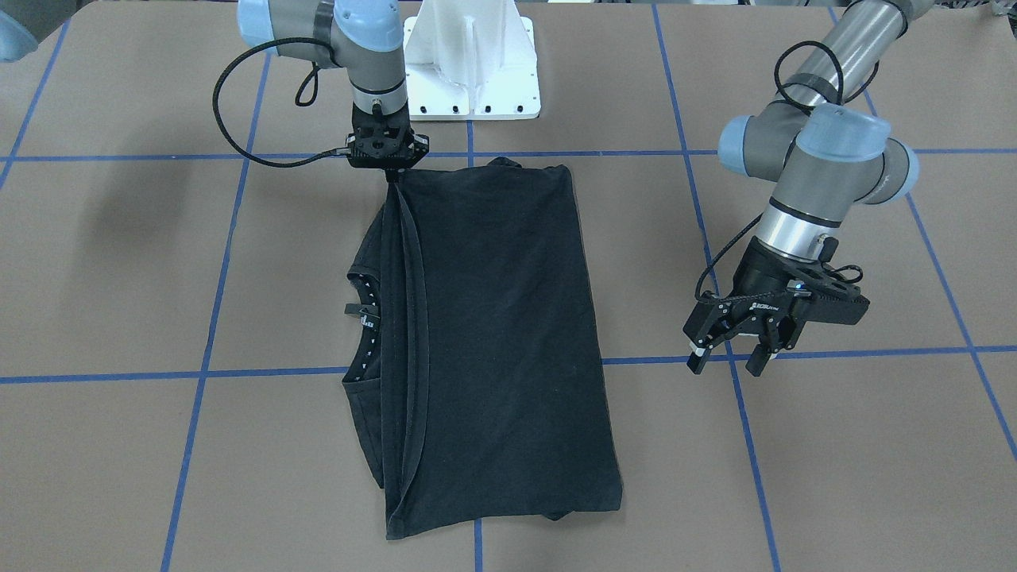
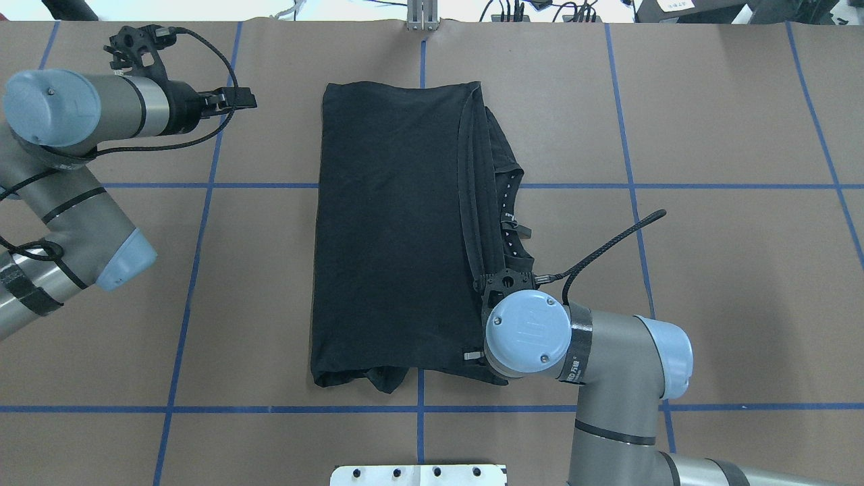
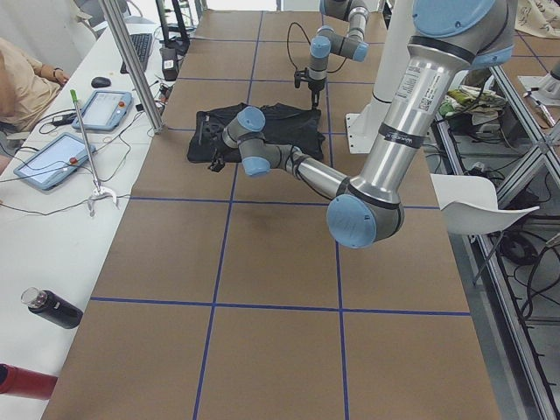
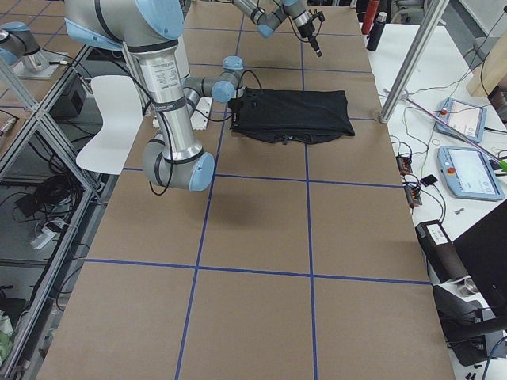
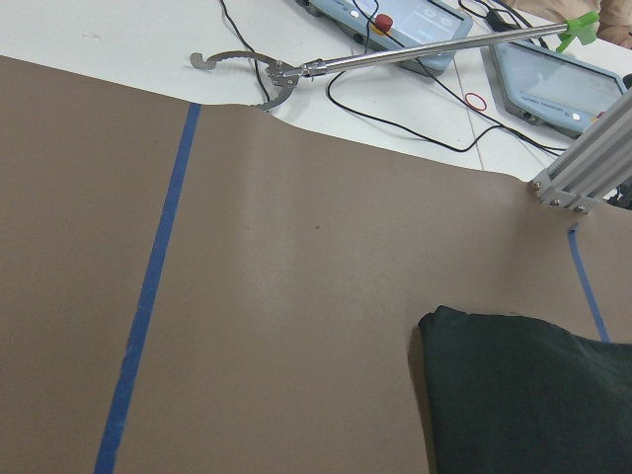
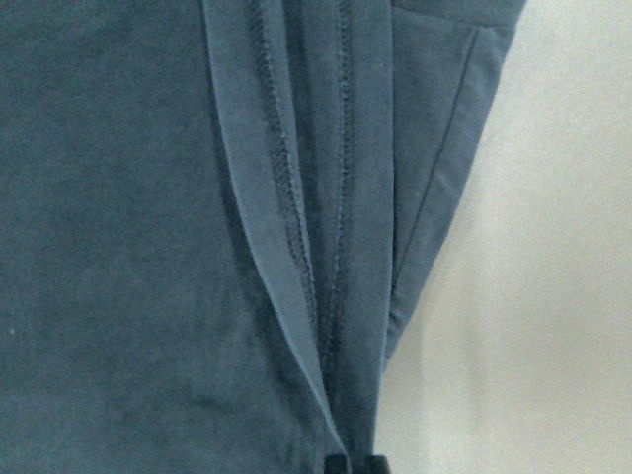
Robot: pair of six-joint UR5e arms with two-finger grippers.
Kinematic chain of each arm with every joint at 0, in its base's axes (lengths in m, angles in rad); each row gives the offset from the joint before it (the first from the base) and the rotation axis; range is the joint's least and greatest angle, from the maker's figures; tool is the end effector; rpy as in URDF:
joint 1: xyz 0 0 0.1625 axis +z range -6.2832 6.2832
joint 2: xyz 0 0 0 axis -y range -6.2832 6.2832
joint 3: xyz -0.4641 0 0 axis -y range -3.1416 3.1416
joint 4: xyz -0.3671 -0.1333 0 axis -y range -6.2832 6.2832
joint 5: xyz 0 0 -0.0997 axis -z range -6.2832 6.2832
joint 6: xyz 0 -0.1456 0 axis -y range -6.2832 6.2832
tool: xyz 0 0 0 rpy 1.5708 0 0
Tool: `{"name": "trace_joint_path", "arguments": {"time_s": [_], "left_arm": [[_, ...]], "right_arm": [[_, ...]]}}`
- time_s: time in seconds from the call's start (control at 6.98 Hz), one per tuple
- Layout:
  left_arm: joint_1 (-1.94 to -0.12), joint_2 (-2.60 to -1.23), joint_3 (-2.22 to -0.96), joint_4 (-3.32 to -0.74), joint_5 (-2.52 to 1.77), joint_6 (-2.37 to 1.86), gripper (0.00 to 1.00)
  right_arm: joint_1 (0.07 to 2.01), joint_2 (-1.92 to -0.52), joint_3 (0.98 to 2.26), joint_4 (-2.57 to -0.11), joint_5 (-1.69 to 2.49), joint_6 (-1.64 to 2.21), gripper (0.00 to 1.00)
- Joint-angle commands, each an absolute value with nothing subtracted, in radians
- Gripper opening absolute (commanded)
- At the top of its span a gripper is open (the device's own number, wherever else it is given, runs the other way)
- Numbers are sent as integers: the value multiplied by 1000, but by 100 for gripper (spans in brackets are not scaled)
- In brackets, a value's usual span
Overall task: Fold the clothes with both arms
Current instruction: 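Press the folded edge beside the collar with the right gripper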
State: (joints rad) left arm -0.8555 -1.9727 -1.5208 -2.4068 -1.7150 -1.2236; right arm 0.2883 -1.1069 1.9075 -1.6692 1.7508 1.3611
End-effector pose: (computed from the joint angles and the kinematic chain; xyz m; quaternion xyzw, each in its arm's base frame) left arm 0.3723 -0.5999 0.4244 0.2666 0.4940 -0.1688 0.8102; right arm -0.5753 -0.2825 0.3590 0.0026 -0.3528 0.0059 0.9357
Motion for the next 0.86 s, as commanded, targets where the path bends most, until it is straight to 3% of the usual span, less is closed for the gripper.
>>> {"name": "trace_joint_path", "arguments": {"time_s": [0.0, 0.29, 0.72], "left_arm": [[-854, -1973, -1520, -2407, -1715, -1223, 100], [-857, -1965, -1549, -2405, -1718, -1220, 100], [-857, -1936, -1583, -2404, -1718, -1220, 100]], "right_arm": [[316, -1115, 1916, -1669, 1761, 1358, 100], [360, -1097, 1899, -1669, 1756, 1283, 100], [376, -991, 1760, -1675, 1756, 1227, 100]]}}
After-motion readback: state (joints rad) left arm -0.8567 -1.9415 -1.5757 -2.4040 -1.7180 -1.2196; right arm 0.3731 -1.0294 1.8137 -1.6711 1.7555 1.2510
